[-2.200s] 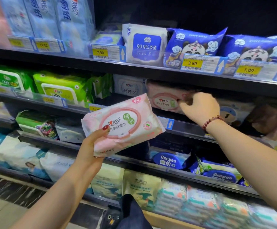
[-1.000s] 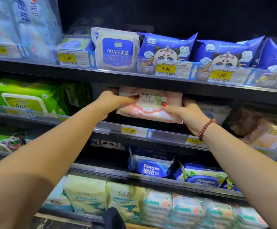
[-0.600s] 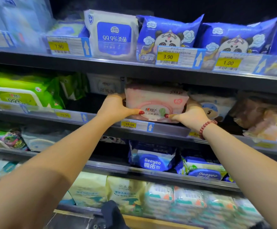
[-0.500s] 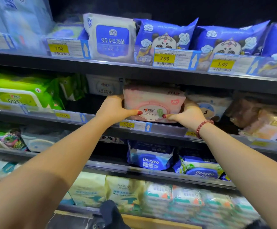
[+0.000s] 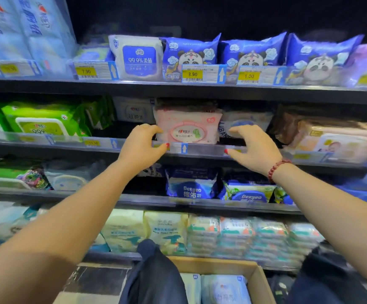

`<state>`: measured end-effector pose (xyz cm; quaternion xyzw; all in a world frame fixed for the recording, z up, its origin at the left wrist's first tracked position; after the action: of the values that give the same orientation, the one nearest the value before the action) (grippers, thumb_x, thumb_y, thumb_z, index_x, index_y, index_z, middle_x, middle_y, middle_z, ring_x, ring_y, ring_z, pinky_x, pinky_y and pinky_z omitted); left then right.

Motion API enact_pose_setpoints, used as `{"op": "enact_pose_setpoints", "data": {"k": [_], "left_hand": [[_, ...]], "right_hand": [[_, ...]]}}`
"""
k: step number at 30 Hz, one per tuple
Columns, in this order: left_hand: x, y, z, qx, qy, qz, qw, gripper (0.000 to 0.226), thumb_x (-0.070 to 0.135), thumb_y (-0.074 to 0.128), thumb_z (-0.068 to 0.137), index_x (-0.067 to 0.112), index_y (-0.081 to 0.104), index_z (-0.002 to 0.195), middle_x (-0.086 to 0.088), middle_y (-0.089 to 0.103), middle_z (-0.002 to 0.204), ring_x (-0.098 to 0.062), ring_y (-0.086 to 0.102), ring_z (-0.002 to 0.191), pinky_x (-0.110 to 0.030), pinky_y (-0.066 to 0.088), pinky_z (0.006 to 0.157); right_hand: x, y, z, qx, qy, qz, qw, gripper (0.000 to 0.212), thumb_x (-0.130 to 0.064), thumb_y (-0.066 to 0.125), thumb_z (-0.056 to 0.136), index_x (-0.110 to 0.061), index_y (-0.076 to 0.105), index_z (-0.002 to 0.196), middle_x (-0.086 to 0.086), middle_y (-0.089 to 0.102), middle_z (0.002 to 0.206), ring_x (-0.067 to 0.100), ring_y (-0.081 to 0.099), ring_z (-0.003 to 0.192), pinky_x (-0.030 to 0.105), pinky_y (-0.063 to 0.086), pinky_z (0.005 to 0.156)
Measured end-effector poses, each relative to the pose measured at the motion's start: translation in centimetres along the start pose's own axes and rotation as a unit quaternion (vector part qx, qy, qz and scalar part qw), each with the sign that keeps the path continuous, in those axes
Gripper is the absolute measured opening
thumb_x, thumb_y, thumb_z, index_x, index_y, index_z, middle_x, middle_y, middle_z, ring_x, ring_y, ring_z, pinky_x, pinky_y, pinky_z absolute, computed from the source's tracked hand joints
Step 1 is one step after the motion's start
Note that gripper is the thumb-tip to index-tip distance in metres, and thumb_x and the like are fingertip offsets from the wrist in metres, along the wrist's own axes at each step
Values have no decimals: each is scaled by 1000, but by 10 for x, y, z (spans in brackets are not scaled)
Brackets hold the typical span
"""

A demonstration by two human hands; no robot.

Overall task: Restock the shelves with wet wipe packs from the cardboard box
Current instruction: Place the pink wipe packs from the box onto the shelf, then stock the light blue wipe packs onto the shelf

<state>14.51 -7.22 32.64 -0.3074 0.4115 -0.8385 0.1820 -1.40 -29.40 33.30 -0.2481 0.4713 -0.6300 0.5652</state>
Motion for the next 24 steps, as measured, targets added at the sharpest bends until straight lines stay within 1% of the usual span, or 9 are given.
{"op": "enact_pose_setpoints", "data": {"k": [4,8,9,12,13,16,18,21,24], "left_hand": [[25,15,-45,-33,66,39,996,47,30,68,85,12,58,127,-7,58,127,-25,46,123,-39,43,99],[43,45,-83,-69,140,84,984,53,32,71,82,9,58,128,-10,60,127,-30,50,122,-43,45,99],[44,54,-93,-83,151,94,980,53,32,71,81,9,59,127,-11,60,127,-31,51,122,-44,46,97],[42,83,-117,-110,167,105,974,52,32,75,75,6,63,119,-15,64,118,-37,57,112,-46,52,86],[39,93,-125,-119,161,101,975,54,33,76,75,6,63,119,-16,63,119,-38,57,113,-45,51,86],[29,125,-146,-171,120,103,972,60,40,68,82,13,53,134,-10,54,134,-31,46,127,-40,41,98],[19,149,-160,-206,89,98,970,62,42,64,84,15,48,138,-8,48,141,-27,41,132,-38,39,103],[1,185,-184,-241,41,86,966,61,45,62,85,17,48,137,-7,48,142,-26,42,131,-38,41,100],[-17,224,-208,-285,-11,75,956,60,47,59,87,17,47,137,-6,49,139,-26,43,128,-37,41,97]], "right_hand": [[-5,9,-51,-3,-26,-26,999,60,-37,68,82,-14,49,134,6,55,131,28,47,125,45,41,102],[-2,35,-95,-34,-38,-48,998,63,-41,69,79,-14,50,133,5,55,132,28,47,123,44,42,101],[1,43,-105,-42,-39,-45,997,63,-41,70,79,-13,50,133,6,55,131,29,48,123,44,42,100],[6,71,-131,-72,-34,-33,996,63,-42,69,80,-14,50,133,6,57,127,30,50,119,42,43,98],[9,81,-139,-82,-31,-32,996,62,-44,67,80,-14,50,133,6,57,126,30,50,119,42,43,97],[18,116,-159,-116,-10,-13,993,62,-46,66,81,-16,49,133,4,54,130,28,47,122,41,41,98],[25,141,-173,-144,2,4,990,61,-45,66,80,-15,50,131,6,55,128,29,47,120,42,42,96],[39,180,-194,-193,22,13,981,59,-43,68,77,-13,54,126,9,58,122,33,50,116,44,44,93],[53,220,-215,-230,56,24,971,60,-47,62,79,-14,53,128,8,56,124,32,49,118,41,40,94]]}}
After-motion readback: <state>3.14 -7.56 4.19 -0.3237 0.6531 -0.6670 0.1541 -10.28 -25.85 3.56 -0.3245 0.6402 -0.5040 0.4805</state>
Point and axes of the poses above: each hand's wrist, its own z-axis towards the middle knuckle, its own y-axis out of the palm, x = y × z, the point moved 3 cm from there along z, towards the middle knuckle
